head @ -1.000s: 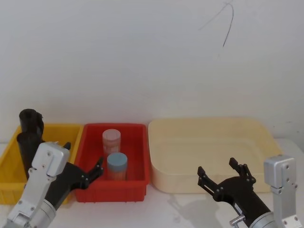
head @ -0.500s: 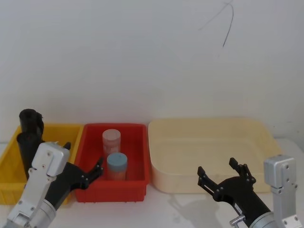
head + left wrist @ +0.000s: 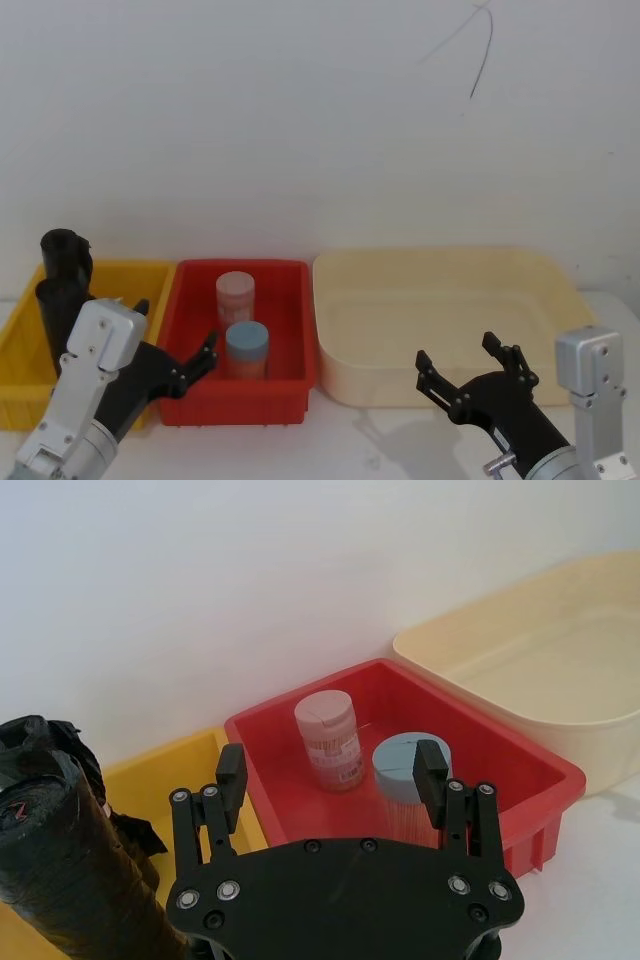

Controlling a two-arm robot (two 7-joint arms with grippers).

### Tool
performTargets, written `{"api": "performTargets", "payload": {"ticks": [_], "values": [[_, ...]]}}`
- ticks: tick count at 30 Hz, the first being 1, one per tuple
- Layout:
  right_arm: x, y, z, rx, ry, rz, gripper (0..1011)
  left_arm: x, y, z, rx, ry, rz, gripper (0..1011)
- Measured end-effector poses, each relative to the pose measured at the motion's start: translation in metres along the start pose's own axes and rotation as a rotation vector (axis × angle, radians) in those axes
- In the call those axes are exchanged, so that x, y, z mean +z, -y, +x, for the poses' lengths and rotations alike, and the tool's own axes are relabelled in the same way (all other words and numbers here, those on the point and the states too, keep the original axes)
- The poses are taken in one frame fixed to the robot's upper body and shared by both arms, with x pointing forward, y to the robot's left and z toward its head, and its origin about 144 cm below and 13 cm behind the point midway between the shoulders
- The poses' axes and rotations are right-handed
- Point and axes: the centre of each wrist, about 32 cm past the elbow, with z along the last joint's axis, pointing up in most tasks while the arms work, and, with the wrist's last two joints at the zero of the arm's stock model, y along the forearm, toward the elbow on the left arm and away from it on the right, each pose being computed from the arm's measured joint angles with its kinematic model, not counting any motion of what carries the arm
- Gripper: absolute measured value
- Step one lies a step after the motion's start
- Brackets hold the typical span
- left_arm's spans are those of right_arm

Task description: Pick up the garbage bag with the one hand and transfer it to the other hand.

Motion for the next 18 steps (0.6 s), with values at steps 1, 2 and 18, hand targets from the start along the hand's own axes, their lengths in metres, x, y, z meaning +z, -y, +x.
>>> {"api": "performTargets", "payload": {"ticks": [1, 2, 18], "values": [[0.0, 0.0, 0.0, 0.0, 0.0, 0.0, 1000, 0.0, 0.0, 0.0, 0.0, 0.0, 0.0, 1000], [0.0, 0.0, 0.0, 0.0, 0.0, 0.0, 1000, 0.0, 0.0, 0.0, 0.001, 0.0, 0.001, 1001], [0.0, 0.0, 0.0, 0.0, 0.0, 0.0, 1000, 0.004, -0.03, 0.013, 0.032, -0.058, 0.069, 1000]]}}
